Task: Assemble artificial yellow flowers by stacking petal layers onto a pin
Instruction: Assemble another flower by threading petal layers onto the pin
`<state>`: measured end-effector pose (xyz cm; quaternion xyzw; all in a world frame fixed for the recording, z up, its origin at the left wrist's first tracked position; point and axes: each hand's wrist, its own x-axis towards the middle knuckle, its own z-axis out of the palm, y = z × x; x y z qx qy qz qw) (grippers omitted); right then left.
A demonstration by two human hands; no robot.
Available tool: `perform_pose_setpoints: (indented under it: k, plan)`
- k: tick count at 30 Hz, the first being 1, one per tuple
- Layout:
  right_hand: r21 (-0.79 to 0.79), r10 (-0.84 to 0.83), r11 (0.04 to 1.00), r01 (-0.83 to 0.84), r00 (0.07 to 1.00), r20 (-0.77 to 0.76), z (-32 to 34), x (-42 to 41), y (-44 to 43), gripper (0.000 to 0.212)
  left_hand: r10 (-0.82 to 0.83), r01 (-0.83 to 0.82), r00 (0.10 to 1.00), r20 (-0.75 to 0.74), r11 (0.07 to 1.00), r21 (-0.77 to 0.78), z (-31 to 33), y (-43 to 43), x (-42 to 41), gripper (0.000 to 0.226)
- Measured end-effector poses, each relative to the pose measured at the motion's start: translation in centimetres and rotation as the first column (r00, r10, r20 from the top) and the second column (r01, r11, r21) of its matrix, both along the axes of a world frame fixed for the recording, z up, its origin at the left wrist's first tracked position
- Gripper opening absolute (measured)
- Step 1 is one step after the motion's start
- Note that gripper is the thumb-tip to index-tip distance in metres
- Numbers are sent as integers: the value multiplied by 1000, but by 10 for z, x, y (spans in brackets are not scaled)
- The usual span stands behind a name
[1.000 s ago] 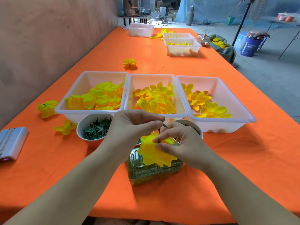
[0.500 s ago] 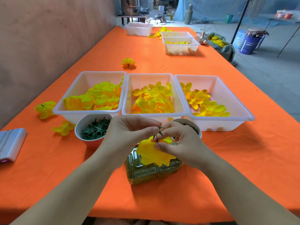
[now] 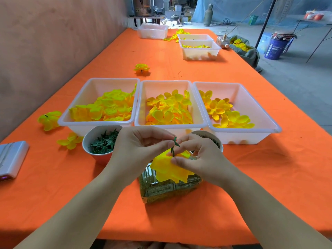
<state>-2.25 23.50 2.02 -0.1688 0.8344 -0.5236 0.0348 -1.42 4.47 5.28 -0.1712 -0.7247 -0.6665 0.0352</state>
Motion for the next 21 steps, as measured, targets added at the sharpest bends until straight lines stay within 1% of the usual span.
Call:
perform_pose_setpoints:
  k: [2, 5, 7, 12, 14, 17, 21]
  plan:
    - [-2, 3, 1000, -3, 1000, 5, 0, 0, -1, 12, 10, -10, 1000, 16, 1000, 4, -7, -4, -3, 28]
    - [0, -2, 1000, 2, 1000, -9, 0, 0, -1, 13, 45, -45, 999, 10, 997, 55, -11, 0, -6, 9]
    - [-12, 1, 1000, -1, 1000, -6, 1, 0, 0, 13, 50, -51, 999, 22, 996, 73, -9, 2, -6, 13]
    - [-12, -7, 1000, 7, 1000, -13, 2, 1, 0, 14, 4, -4, 1000, 2, 1000, -26, -14, 1, -7, 6]
    - [-19, -9, 1000, 8, 1000, -18, 1, 2, -1, 16, -6, 5, 1000, -23, 999, -36, -17, -1, -5, 11]
    - [-25, -14, 1000, 14, 1000, -16, 0, 2, 0, 11, 40, -44, 998, -46, 996, -84, -22, 0, -4, 15]
    - [-24, -25, 999, 25, 1000, -17, -1, 0, -2, 18, 62, -96, 985, -161, 971, -217, -24, 1, -6, 11]
